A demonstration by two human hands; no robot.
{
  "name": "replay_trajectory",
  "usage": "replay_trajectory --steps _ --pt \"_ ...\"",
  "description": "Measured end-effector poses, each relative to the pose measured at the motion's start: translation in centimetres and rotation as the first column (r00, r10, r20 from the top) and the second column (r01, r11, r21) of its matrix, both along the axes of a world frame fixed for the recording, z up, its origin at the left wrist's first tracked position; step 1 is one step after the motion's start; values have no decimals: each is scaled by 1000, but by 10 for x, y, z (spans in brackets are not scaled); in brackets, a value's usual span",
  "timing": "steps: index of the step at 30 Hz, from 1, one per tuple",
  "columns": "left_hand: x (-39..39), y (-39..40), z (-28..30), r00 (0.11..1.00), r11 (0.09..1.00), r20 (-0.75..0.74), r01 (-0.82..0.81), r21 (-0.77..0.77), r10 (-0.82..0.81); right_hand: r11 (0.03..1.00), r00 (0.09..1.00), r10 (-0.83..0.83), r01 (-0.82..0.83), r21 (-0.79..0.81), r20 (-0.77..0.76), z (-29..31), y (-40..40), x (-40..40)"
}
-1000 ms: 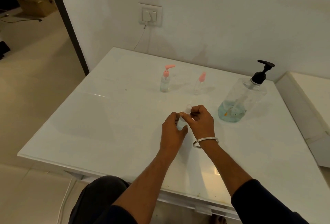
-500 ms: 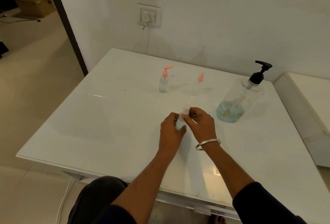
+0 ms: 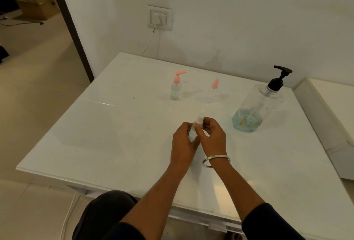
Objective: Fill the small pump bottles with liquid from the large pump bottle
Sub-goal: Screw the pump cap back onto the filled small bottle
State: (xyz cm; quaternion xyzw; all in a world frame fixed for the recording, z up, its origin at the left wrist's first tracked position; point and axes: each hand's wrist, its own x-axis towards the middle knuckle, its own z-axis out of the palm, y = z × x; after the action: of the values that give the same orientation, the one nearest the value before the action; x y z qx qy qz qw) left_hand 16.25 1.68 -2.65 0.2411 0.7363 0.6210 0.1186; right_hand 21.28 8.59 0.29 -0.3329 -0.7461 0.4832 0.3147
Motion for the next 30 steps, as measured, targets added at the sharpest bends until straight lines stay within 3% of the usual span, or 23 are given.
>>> replay_trajectory --steps 7,12,17,30 --pt "-9 2 -8 998 997 -49 35 -71 -39 996 989 86 -87 0 121 -14 5 1" --pt "-19 7 -19 986 977 -92 117 -178 -135 996 991 82 -86 36 107 -16 19 -12" --pt "-32 18 -30 912 912 -391 -52 -407 -123 997 993 50 -55 54 105 -14 42 -37" --pt "-61 52 -35 831 847 -508 -90 -523 -225 991 985 35 -56 122 169 -15 93 -109"
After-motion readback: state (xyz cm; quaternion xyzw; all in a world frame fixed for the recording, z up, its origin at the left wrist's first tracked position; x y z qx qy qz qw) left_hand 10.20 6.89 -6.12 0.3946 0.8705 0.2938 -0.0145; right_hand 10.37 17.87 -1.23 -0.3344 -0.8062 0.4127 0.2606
